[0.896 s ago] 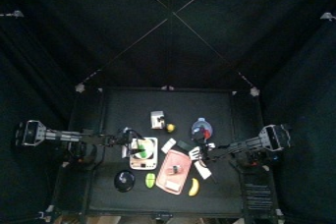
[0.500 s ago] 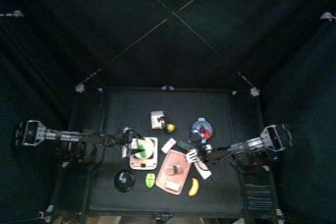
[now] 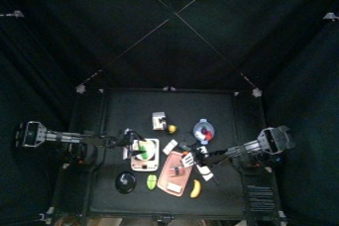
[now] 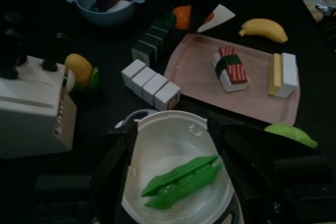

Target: Put carrot on big plate

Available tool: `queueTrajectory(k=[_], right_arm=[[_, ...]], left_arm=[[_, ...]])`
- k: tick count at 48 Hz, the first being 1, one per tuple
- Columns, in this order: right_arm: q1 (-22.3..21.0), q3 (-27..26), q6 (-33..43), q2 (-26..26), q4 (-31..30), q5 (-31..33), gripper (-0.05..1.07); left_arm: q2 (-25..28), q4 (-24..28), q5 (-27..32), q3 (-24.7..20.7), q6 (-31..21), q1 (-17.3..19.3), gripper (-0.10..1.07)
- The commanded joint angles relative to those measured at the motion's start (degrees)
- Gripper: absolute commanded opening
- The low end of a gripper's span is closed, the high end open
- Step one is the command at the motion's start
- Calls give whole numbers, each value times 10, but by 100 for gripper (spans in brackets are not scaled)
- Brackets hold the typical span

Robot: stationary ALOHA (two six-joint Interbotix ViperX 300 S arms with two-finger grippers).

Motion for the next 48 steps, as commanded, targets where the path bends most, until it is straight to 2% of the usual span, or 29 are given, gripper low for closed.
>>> queueTrajectory(k=[1,28,48], right_arm=[[1,-15,-2,-1,-7,-13,57],[19,-26,-2,51,-53,-34,57],[19,-33,-3,82,-58,-34,61]], left_arm=[[-1,0,-2,-7,1,0,93],[-1,0,-3,-6,0,0,93],[-1,0,-2,-6,0,0,93]])
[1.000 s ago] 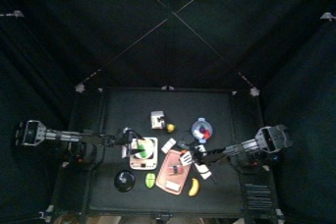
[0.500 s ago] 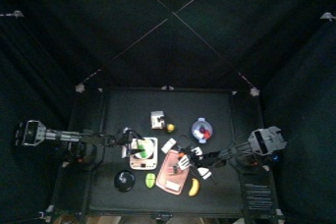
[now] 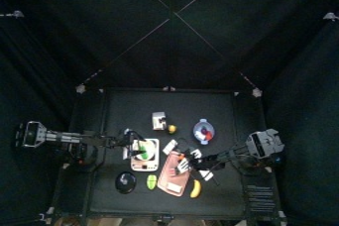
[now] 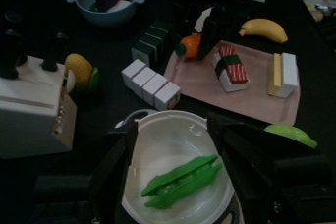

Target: Put carrot on big plate

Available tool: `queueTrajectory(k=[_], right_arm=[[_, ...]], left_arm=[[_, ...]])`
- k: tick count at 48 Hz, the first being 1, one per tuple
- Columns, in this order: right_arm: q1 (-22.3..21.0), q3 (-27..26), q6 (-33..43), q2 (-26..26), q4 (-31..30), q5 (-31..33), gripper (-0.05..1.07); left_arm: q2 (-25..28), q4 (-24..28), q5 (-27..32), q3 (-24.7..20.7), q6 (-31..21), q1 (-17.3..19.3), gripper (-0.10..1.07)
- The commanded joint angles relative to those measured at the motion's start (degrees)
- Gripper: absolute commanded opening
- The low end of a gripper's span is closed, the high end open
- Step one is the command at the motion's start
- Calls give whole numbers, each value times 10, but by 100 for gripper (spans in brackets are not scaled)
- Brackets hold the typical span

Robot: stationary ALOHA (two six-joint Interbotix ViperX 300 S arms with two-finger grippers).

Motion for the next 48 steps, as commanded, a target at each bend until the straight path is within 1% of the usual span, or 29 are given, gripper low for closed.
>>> queueTrajectory(k=[1,35,48], right_arm=[[3,-12,-1,-9,-2,-1,61],[3,-12,-1,-11,-3,-1,89],[3,-14,0,-11,-2,-1,90]], left_arm=[[-1,-1,-3,-7,1,1,93],[-1,0,-3,-6,1,0,93],[-1,0,-3,-6,1,0,93]])
